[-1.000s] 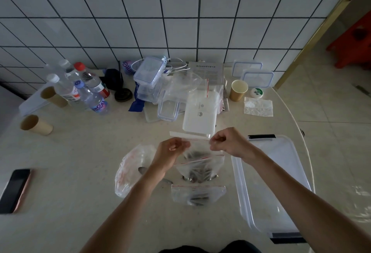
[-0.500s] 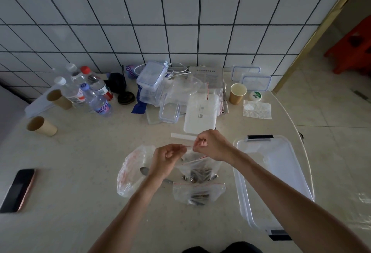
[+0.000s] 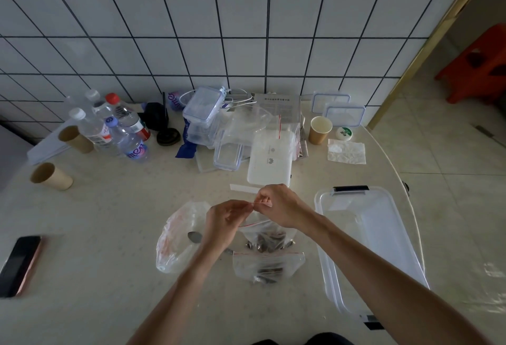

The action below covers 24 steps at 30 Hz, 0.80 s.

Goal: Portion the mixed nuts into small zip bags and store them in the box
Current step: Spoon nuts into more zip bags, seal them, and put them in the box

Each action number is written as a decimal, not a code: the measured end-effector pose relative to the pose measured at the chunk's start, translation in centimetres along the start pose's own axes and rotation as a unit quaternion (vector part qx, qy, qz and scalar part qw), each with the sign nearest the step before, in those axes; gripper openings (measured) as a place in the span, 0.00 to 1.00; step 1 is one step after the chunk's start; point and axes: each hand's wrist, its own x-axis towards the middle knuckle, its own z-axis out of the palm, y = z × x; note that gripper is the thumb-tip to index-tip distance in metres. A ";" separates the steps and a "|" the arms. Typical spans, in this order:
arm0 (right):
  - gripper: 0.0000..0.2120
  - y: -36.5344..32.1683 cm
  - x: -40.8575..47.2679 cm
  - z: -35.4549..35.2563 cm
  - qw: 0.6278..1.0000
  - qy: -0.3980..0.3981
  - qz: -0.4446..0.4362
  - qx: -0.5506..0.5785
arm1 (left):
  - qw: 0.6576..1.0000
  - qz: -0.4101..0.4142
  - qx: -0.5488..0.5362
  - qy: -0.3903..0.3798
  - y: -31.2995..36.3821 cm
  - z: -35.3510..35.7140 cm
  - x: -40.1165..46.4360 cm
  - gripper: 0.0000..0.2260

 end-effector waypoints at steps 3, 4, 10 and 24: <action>0.08 -0.2 -0.1 0.1 1.000 0.004 -0.007 -0.006 | 1.000 -0.010 0.014 0.004 0.1 -0.1 0.1 0.01; 0.08 -0.3 -0.1 0.1 1.000 0.006 -0.010 -0.008 | 1.000 -0.015 0.015 0.006 0.2 -0.1 0.2 0.01; 0.07 -0.3 -0.3 0.1 0.999 0.010 -0.026 -0.025 | 0.999 -0.041 0.024 0.007 0.3 -0.1 0.2 0.03; 0.09 -0.1 -0.5 0.6 0.994 0.026 -0.047 -0.091 | 0.998 -0.030 0.058 -0.026 1.1 0.0 0.2 0.04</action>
